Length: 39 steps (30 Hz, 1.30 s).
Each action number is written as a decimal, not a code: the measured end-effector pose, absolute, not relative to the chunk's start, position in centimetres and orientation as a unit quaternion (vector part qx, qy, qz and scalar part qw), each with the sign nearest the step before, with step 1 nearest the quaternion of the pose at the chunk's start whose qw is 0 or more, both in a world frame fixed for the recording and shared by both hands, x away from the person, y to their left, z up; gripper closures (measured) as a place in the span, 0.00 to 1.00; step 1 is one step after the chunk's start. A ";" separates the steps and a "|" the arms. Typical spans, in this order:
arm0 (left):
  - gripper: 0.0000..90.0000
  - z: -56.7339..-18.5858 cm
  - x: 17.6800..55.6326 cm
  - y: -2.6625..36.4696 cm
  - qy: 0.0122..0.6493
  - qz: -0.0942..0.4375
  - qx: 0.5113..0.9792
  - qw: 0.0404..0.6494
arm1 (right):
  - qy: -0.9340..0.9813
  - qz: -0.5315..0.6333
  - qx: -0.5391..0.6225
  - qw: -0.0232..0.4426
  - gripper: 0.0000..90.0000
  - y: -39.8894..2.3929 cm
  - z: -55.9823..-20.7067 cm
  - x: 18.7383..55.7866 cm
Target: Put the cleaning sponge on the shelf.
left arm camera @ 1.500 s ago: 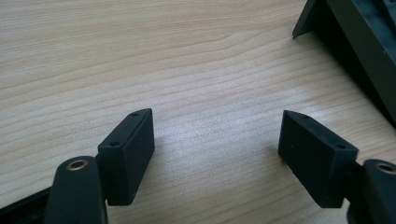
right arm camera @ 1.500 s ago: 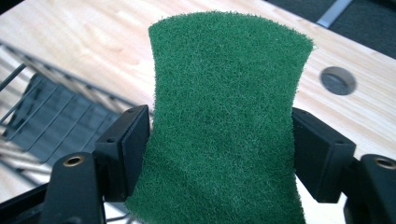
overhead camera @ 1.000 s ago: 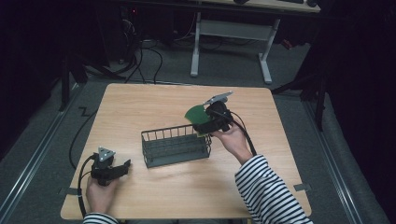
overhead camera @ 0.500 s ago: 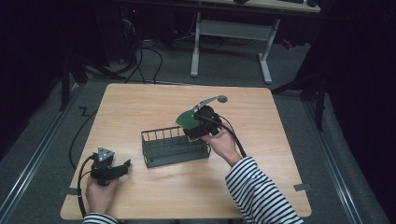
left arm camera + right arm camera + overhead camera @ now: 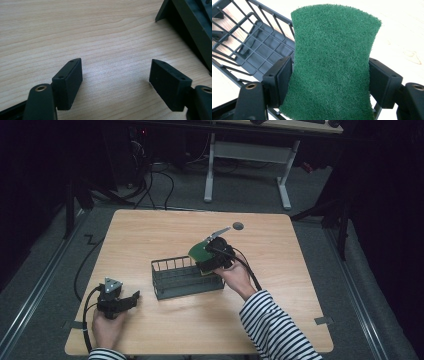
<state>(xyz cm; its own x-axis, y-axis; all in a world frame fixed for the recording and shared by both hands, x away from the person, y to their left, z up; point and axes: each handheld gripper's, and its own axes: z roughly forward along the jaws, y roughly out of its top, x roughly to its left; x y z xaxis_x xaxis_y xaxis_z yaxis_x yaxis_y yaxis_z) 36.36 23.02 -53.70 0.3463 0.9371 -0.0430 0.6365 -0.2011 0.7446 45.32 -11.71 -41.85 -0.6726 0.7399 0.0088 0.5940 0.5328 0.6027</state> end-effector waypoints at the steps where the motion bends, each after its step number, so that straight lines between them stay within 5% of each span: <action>1: 0.30 -53.7 36.4 23.0 0.529 0.217 0.744 0.346 | 0.867 0.291 0.385 0.125 0.30 -11.7 -41.9 45.3; 39: 0.30 -53.7 36.4 22.9 0.528 0.219 0.744 0.344 | 0.879 0.256 0.381 0.128 0.30 -11.8 -43.9 44.2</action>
